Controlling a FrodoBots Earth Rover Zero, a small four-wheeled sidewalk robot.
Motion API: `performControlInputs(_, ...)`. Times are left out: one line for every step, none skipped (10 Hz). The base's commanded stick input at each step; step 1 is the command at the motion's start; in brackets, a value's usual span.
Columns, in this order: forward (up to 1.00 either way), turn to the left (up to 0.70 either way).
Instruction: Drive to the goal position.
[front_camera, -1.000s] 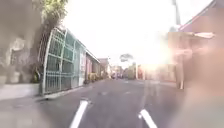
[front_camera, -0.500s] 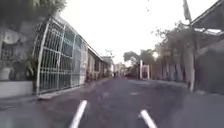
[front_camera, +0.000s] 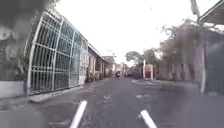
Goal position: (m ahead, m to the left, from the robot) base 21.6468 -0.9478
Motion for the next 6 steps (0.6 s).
performControlInputs(0.85, -0.34)
performControlInputs(0.85, -0.34)
performControlInputs(0.85, -0.34)
performControlInputs(0.85, -0.34)
performControlInputs(0.85, -0.34)
performControlInputs(0.85, -0.34)
